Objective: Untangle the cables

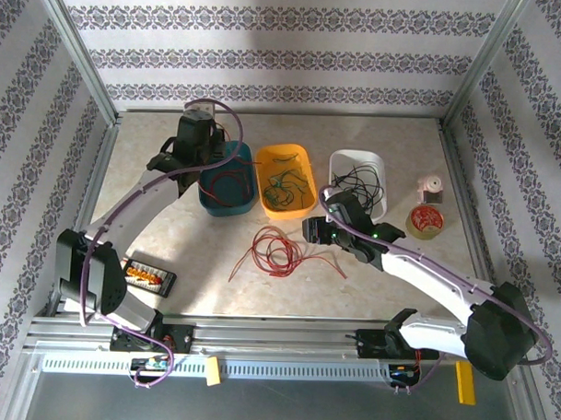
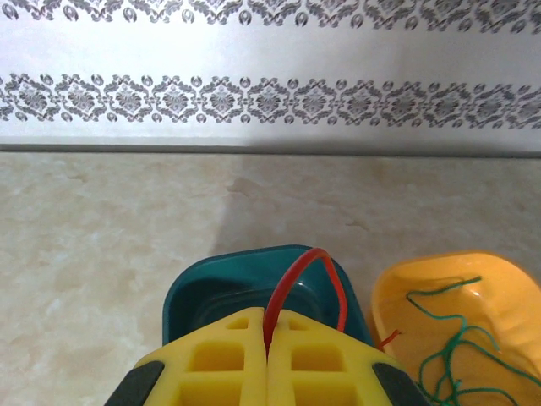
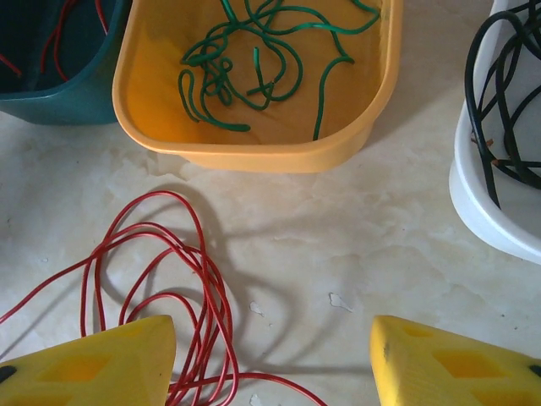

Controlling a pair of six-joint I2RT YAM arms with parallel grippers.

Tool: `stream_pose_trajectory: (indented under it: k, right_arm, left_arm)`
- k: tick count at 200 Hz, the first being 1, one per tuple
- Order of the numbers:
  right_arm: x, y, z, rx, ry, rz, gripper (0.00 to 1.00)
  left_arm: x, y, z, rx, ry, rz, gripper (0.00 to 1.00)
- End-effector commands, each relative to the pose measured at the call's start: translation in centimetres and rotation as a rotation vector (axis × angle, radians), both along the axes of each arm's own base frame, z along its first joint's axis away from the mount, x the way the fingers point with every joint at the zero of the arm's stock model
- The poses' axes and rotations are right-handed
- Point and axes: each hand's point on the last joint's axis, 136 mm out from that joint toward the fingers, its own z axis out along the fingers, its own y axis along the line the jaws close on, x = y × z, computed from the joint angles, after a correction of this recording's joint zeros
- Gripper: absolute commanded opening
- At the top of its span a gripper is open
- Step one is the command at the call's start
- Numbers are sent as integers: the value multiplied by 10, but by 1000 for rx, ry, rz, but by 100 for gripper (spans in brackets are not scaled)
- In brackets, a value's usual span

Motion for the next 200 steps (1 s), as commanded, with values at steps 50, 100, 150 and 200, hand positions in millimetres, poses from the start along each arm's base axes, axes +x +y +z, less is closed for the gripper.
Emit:
stream_pose_trajectory:
  k: [50, 100, 150, 200]
  right_arm:
    - [18, 8, 5, -14, 7, -20, 62]
    - [17, 9, 2, -20, 24, -16, 63]
    - [13, 8, -7, -21, 53, -19, 62]
    - [11, 5, -13, -27, 63, -31, 62]
  left_arm:
    - [13, 20, -47, -10, 131, 108, 0]
    - [12, 10, -116, -50, 324, 111, 0]
    - [8, 4, -146, -65, 409, 106, 0]
    - [8, -4, -133, -54, 386, 76, 49]
